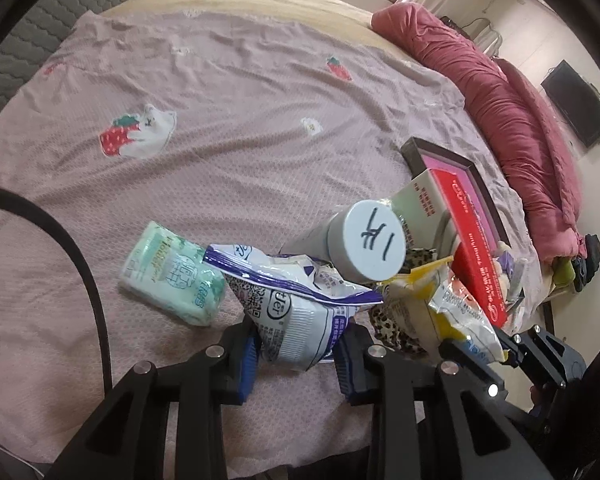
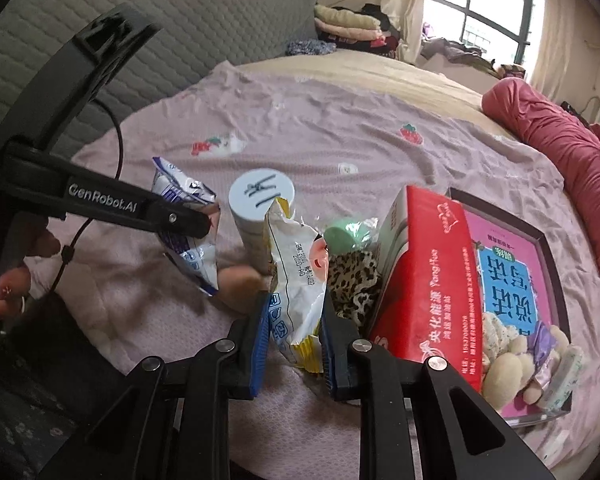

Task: Organize soft objects
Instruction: 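Lift and carry both snack bags with both grippers over the pink tray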

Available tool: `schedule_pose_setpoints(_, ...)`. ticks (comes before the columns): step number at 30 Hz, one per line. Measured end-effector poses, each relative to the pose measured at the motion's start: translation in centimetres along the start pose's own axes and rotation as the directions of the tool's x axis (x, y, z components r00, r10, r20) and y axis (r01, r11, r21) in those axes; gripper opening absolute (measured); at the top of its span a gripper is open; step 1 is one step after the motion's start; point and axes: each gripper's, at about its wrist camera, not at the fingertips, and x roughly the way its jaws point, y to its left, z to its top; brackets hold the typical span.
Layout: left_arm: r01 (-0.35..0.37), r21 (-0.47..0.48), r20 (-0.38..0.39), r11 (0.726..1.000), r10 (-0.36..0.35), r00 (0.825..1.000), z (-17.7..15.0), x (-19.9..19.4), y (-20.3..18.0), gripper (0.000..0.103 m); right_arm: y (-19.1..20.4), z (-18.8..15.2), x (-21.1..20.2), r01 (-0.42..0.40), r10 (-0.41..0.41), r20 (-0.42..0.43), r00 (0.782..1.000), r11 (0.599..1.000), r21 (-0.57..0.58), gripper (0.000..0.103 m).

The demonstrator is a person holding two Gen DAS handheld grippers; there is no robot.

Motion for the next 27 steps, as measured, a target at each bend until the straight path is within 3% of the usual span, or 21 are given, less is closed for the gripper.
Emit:
schedule_pose_setpoints(9, -0.033, 0.034, 0.048, 0.999, 0.032, 0.998, -0.6, -3.3, -0.9, 0.032, 0.7, 0.4, -2.2, 0.020, -0.019, 0.058, 0.998, 1.000, -0.016, 0.023)
schedule_pose_setpoints(16, -0.062, 0.056, 0.082, 0.996, 0.057, 0.995, -0.9, -5.6, -2.3, 0.032, 0.3, 0.3, -3.9, -0.009, 0.008, 0.102, 0.995, 1.000, 0.009, 0.023)
schedule_pose_setpoints(27, -0.069, 0.113, 0.119, 0.991, 0.055, 0.991, -0.3, -7.9, -7.4, 0.032, -3.9, 0.4, -8.2, -0.004, -0.020, 0.180, 0.983, 0.992, 0.129, 0.023)
